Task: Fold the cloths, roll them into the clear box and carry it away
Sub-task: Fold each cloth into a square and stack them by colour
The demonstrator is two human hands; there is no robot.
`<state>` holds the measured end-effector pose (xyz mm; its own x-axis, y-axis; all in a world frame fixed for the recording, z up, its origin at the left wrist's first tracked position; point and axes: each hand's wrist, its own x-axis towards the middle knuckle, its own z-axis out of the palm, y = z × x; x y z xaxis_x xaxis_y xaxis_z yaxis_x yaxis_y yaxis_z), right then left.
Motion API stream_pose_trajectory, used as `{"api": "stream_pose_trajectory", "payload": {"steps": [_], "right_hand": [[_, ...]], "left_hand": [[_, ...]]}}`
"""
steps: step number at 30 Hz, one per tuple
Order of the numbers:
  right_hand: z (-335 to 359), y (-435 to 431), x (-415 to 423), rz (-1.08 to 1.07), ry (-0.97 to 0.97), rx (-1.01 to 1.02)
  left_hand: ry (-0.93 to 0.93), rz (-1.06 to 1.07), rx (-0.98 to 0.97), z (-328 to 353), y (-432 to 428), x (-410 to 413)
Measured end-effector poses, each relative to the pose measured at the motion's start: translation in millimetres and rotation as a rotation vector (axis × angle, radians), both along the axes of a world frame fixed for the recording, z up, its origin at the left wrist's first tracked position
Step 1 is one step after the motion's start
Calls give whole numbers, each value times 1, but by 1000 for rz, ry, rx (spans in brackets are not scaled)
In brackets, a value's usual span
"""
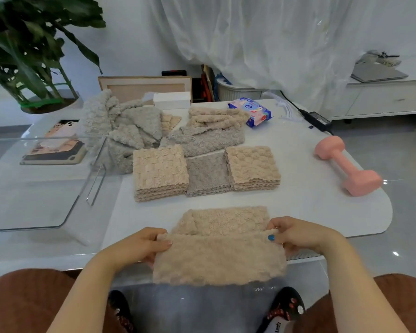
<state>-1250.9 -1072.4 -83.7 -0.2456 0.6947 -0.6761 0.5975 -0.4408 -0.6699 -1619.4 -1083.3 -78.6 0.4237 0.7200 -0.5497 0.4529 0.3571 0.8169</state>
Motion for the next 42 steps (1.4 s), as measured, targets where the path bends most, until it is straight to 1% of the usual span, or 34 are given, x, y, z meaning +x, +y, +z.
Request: {"api": "stream_pose_trajectory", "payload": {"steps": [5,7,11,13,15,20,24,27,29,32,34,38,40,42], "right_hand": [[-18,5,-7,-80,-40,108],[-15,7,-9,-136,-44,166],[-13,18,-12,-309,-30,351],[-19,23,-15,-330,-52,378],[-27,26,-19,-328,-94,398],[-36,36,-32,-413,-194,603],[-42,45,-40,-371,-282,637],[-43,50,-40,-367,-336,723],[-45,51,-40,-277,-361,732],[-48,55,-37,-114,-388,676],[-47,57,-35,-93,-371,680],[-44,60,-31,-146,-313,694],[-45,59,-30,-182,-270,724],[-47,57,-30,-265,-234,772]], "left_hand": [[-8,74,39,-13,-1,8],[44,131,133,-19,3,9],[79,324,311,-26,12,15],[218,371,469,-30,15,17],[298,447,555,-35,18,19],[385,540,605,-40,25,24],[437,514,517,-38,36,28],[449,505,524,-38,43,23],[464,498,545,-41,47,18],[494,428,558,-46,51,12],[496,409,572,-48,54,11],[447,429,634,-49,59,10],[409,487,637,-49,60,10],[356,577,628,-49,61,12]]}}
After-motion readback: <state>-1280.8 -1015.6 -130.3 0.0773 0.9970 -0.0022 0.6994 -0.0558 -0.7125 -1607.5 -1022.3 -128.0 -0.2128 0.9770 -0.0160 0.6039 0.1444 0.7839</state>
